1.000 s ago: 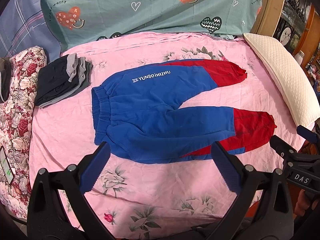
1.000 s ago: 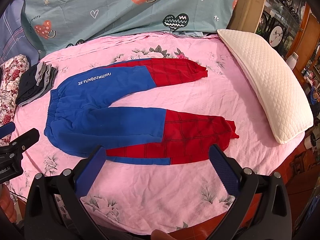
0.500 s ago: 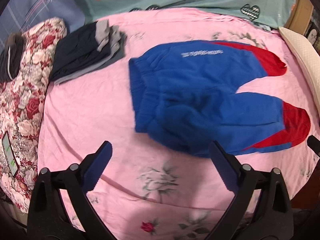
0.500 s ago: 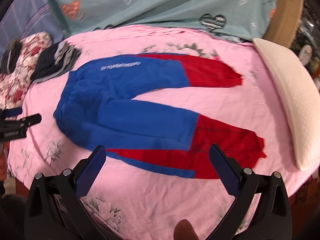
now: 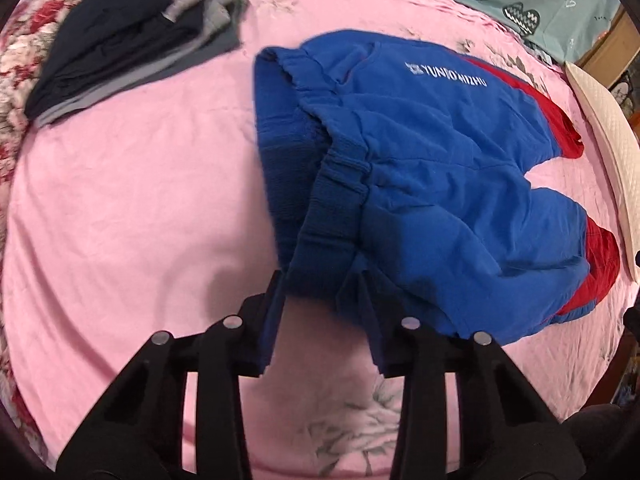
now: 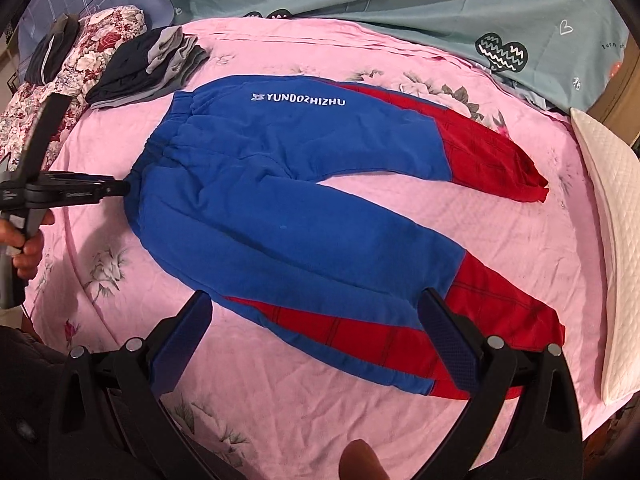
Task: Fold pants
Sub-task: 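Grasp the blue waistband with the left tool while the right tool grasps the waistband edge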
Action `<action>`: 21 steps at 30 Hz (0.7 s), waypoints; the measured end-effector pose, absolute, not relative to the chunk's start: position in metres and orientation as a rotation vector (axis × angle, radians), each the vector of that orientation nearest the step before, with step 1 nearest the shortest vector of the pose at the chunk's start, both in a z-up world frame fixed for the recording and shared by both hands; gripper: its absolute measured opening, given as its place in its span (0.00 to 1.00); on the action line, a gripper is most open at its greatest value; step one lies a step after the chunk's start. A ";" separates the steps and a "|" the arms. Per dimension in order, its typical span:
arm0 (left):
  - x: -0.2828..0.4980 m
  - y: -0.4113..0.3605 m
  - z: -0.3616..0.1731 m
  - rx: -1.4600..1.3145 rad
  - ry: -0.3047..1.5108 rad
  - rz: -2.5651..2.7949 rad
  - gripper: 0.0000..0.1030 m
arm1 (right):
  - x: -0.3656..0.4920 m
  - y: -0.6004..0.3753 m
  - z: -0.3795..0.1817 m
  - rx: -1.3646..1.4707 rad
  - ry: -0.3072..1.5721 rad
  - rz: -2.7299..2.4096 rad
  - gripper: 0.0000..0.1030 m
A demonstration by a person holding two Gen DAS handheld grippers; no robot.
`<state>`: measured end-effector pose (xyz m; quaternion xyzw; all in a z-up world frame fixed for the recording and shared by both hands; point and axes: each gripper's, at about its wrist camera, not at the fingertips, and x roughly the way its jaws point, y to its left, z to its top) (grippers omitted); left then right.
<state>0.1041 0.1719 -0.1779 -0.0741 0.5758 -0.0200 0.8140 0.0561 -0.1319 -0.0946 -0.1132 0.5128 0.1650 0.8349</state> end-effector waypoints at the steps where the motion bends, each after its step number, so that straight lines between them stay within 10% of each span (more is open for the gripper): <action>1: 0.108 0.170 -0.181 -0.149 1.229 -0.048 0.36 | 0.057 -0.132 -0.095 -0.237 1.091 0.343 0.99; 21: 0.054 0.202 -0.178 -0.189 1.235 -0.079 0.07 | 0.056 -0.180 -0.126 -0.125 1.195 0.200 0.95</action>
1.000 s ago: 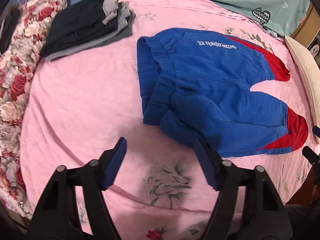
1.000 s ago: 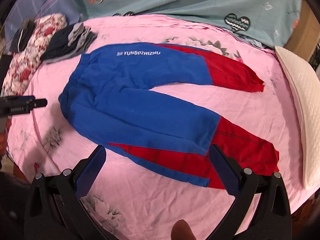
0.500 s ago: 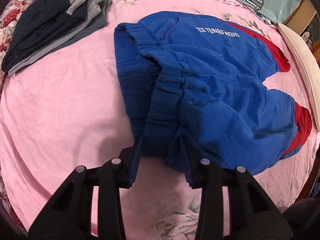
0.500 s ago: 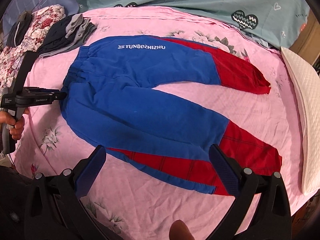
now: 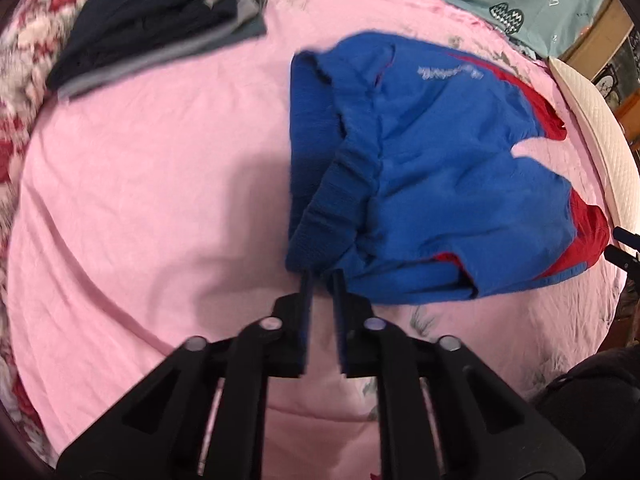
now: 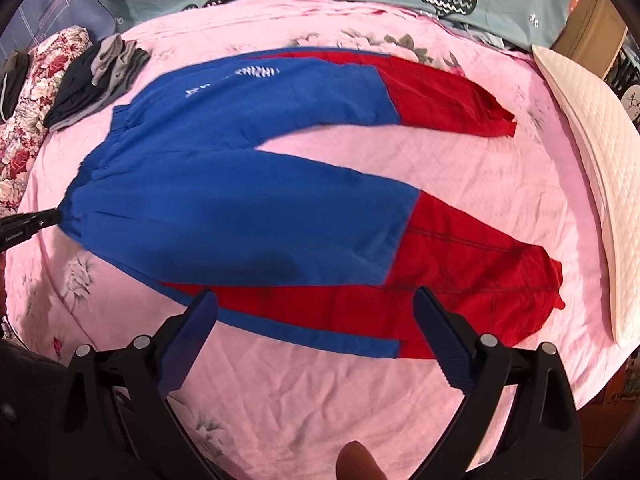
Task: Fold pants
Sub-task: 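Grasp the blue waistband with the left tool while the right tool grasps the waistband edge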
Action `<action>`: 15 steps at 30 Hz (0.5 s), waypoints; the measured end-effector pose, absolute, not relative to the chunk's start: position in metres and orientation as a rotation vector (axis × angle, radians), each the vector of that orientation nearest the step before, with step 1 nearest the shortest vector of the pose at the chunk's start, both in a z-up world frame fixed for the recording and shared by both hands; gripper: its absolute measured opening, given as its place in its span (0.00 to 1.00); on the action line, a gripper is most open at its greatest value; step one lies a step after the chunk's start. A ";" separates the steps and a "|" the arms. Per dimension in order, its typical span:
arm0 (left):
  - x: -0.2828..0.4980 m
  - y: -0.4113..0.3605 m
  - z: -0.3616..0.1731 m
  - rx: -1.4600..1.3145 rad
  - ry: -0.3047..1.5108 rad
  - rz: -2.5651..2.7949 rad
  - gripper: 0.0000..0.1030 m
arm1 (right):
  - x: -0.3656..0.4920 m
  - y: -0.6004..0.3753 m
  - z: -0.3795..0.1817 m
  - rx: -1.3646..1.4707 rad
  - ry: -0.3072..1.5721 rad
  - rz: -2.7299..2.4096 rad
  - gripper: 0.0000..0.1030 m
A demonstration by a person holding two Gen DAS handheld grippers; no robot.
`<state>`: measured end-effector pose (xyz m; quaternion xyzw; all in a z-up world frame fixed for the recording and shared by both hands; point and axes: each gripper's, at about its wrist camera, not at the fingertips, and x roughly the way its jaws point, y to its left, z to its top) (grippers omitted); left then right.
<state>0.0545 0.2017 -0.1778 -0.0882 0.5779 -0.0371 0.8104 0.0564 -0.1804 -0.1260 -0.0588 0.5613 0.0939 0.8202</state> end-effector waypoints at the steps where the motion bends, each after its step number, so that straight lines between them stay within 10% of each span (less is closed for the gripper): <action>1: 0.053 0.202 -0.188 -0.171 1.271 -0.044 0.07 | 0.059 -0.182 -0.130 -0.120 1.209 0.197 0.95; 3: 0.050 0.206 -0.193 -0.177 1.286 -0.010 0.10 | 0.066 -0.183 -0.133 -0.116 1.227 0.197 0.95; 7: 0.063 0.216 -0.151 -0.175 1.151 0.036 0.52 | 0.091 -0.181 -0.115 -0.109 1.180 0.287 0.95; 15: 0.177 0.195 -0.121 -0.152 1.074 -0.080 0.73 | 0.203 -0.127 -0.095 -0.242 1.118 0.596 0.95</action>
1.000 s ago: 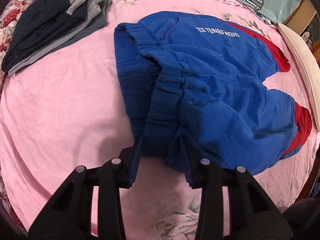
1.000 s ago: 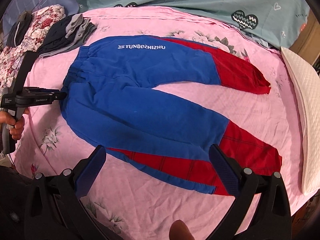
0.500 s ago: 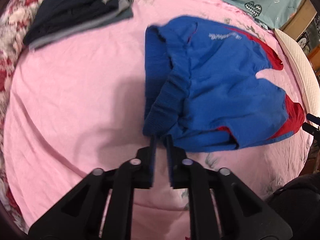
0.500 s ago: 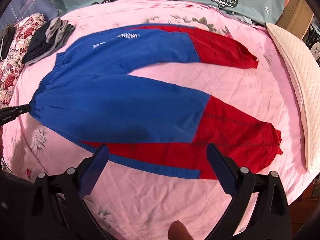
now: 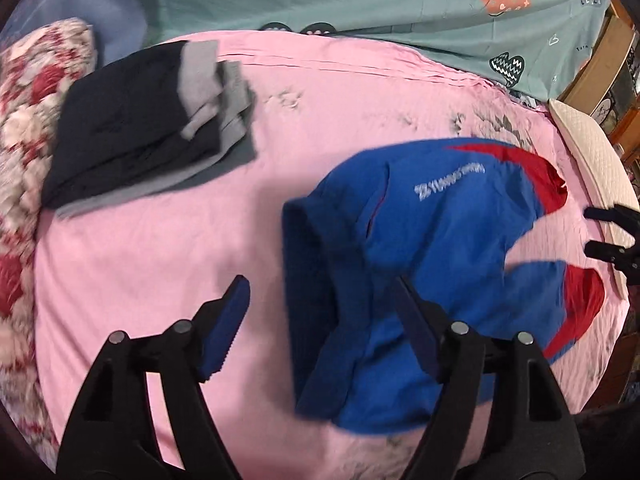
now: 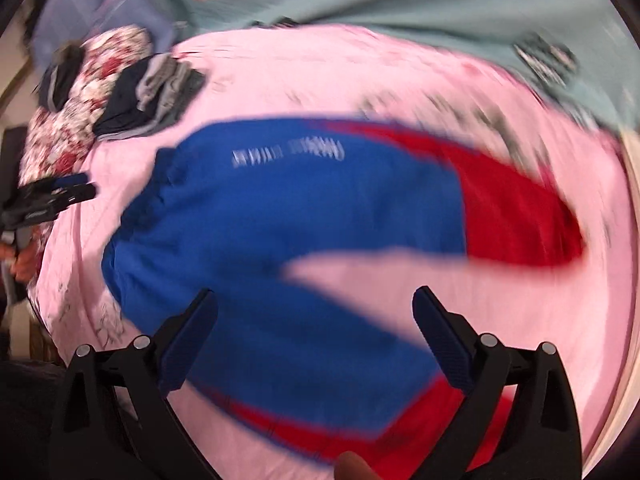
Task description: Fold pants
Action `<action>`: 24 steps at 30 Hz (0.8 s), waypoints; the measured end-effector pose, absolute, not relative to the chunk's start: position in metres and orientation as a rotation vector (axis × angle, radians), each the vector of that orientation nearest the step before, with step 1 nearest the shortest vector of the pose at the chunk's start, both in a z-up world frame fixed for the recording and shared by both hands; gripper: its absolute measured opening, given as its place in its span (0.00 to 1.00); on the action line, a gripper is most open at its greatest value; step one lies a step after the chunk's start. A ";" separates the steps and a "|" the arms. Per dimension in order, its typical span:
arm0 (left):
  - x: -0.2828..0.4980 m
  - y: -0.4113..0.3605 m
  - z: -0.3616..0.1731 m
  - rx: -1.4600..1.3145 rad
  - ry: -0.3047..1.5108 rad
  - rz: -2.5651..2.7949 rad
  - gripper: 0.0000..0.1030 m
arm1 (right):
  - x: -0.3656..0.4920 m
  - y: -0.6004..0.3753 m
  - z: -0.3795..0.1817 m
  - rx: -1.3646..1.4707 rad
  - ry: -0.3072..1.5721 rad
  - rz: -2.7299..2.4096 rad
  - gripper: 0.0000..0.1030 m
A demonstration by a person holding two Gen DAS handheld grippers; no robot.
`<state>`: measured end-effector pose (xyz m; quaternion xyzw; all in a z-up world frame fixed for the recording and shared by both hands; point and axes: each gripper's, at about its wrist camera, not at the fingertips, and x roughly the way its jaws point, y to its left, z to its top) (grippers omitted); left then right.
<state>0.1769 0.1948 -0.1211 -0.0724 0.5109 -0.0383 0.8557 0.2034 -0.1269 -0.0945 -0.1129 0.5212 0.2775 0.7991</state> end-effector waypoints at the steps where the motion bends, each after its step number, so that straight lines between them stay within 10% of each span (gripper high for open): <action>1: 0.193 0.193 -0.127 -0.166 1.085 -0.100 0.74 | 0.219 -0.117 -0.096 -0.277 1.110 0.622 0.95; 9: 0.239 0.215 -0.173 -0.215 1.192 -0.102 0.71 | 0.336 -0.058 -0.151 -0.513 1.153 0.738 0.82; 15: 0.251 0.225 -0.194 -0.240 1.248 -0.213 0.43 | 0.377 -0.047 -0.190 -0.573 1.242 0.801 0.62; 20: 0.261 0.221 -0.203 -0.215 1.266 -0.243 0.34 | 0.385 -0.049 -0.183 -0.564 1.202 0.797 0.10; 24: 0.259 0.218 -0.191 -0.207 1.217 -0.271 0.10 | 0.371 -0.058 -0.163 -0.555 1.157 0.806 0.02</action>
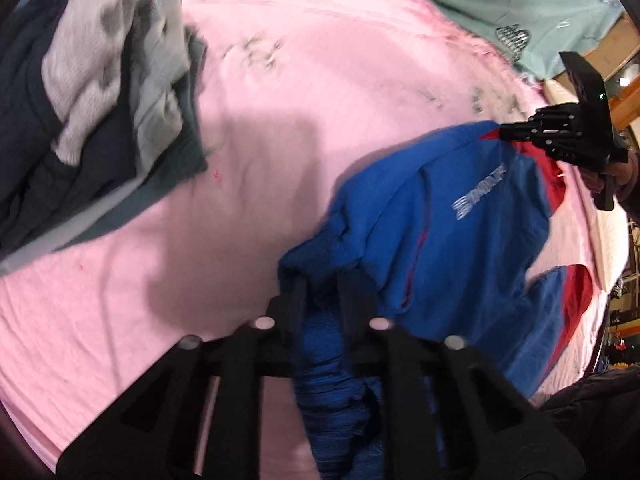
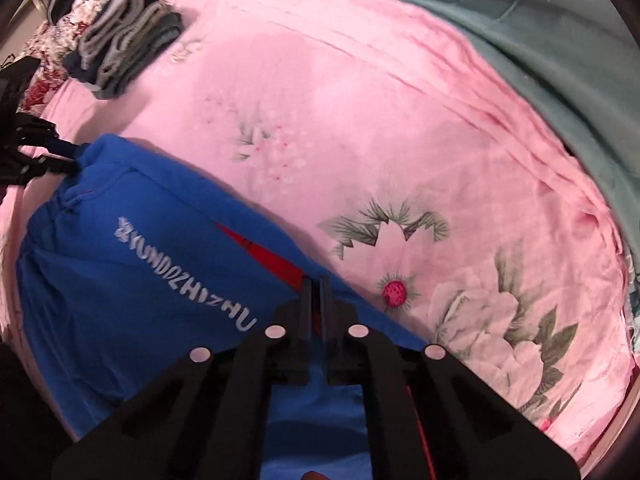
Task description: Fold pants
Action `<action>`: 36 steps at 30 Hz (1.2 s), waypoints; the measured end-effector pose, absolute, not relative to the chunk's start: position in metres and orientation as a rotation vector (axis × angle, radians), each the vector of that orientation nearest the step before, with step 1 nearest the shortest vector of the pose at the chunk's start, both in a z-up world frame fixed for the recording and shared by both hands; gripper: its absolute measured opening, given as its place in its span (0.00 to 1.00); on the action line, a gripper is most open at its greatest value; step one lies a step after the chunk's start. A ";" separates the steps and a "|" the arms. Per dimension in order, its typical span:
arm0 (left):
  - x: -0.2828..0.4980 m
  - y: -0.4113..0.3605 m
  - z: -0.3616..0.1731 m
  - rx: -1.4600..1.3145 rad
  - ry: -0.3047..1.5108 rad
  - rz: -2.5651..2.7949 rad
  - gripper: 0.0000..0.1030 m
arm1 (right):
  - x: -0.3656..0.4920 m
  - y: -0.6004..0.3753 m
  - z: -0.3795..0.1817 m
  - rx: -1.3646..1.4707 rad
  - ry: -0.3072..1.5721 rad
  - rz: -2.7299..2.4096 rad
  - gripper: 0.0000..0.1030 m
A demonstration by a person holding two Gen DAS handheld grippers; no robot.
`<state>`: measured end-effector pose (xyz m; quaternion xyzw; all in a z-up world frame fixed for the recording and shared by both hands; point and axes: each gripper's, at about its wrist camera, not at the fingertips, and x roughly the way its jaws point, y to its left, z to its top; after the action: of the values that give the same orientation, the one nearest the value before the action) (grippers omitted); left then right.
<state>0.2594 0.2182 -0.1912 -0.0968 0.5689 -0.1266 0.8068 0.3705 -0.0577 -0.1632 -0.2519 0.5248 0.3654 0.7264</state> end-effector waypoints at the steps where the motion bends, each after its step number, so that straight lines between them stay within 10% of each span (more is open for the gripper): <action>1: 0.258 0.218 -0.186 -0.200 1.202 -0.273 0.09 | 0.366 -0.059 -0.156 -0.551 1.147 0.811 0.02; 12: 0.163 0.192 -0.101 -0.071 1.016 -0.373 0.05 | 0.188 -0.106 -0.063 -0.604 1.018 0.902 0.02; 26: 0.073 0.189 -0.164 -0.174 1.191 -0.291 0.03 | 0.045 -0.123 -0.169 -0.632 1.171 0.745 0.06; 27: 0.075 0.192 -0.159 -0.207 1.179 -0.279 0.09 | 0.046 -0.121 -0.163 -0.604 1.169 0.741 0.10; 29: 0.081 0.202 -0.149 -0.300 1.147 -0.256 0.52 | 0.044 -0.114 -0.137 -0.540 1.117 0.755 0.25; 31: 0.093 0.212 -0.140 -0.419 1.088 -0.240 0.60 | 0.039 -0.101 -0.114 -0.497 1.022 0.777 0.55; 36: 0.132 0.209 -0.147 -0.499 1.117 -0.290 0.59 | 0.030 -0.043 -0.109 -0.594 0.877 0.816 0.55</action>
<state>0.1323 0.2086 -0.1475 -0.2334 0.5224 -0.1357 0.8088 0.0301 -0.0433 -0.1086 -0.2755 0.4065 0.3783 0.7847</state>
